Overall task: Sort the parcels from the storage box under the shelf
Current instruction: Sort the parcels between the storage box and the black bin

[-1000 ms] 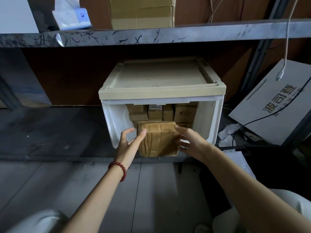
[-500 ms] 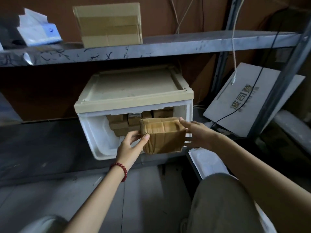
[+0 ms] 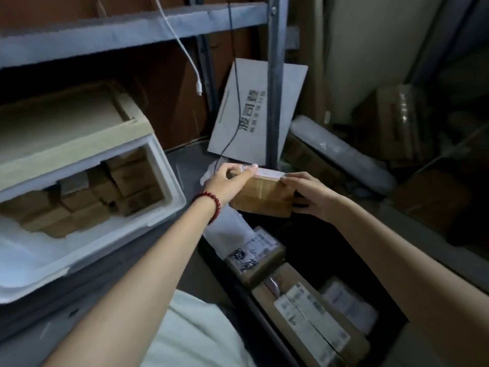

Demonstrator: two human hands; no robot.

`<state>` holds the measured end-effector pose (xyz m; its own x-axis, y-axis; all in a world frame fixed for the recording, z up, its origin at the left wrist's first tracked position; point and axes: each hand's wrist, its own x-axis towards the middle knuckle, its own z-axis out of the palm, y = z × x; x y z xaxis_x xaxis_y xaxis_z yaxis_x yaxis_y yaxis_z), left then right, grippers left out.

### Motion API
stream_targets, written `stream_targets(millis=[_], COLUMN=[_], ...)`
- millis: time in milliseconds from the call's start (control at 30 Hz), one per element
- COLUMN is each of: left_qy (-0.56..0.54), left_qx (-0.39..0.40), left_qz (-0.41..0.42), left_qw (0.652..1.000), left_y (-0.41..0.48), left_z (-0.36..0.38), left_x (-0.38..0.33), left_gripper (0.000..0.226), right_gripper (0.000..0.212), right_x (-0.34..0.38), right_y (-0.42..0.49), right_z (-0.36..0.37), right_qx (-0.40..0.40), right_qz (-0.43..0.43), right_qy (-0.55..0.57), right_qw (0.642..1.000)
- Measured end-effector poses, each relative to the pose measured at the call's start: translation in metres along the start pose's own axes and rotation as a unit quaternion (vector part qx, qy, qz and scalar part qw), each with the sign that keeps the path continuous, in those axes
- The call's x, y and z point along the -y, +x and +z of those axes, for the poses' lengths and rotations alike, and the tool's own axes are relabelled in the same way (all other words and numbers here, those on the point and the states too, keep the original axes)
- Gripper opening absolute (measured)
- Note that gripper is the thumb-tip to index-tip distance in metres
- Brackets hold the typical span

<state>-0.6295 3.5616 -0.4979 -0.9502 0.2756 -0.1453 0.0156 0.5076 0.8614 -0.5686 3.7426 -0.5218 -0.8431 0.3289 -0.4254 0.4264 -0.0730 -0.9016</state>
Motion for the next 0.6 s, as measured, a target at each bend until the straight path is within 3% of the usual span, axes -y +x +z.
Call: stream_targets(millis=[67, 267, 433, 600], left_qy=[0.047, 0.124, 0.134, 0.145], left_qx=[0.018, 0.063, 0.121, 0.190], left_qz=[0.013, 0.019, -0.005, -0.035], left_qw=[0.999, 0.990, 0.983, 0.971], left_y=[0.009, 0.017, 0.018, 0.024], left_z=[0.033, 0.123, 0.180, 0.215], left_x=[0.000, 0.033, 0.057, 0.066], left_gripper=[0.049, 0.043, 0.056, 0.096], right_gripper=[0.025, 0.094, 0.091, 0.083], right_x=[-0.020, -0.082, -0.129, -0.166], right_y=[0.004, 0.008, 0.006, 0.002], right_z=[-0.022, -0.095, -0.126, -0.138], right_qx=[-0.041, -0.095, -0.076, -0.157], right_qz=[0.004, 0.075, 0.093, 0.132], right_qy=[0.017, 0.055, 0.011, -0.007], right_qw=[0.999, 0.991, 0.993, 0.979])
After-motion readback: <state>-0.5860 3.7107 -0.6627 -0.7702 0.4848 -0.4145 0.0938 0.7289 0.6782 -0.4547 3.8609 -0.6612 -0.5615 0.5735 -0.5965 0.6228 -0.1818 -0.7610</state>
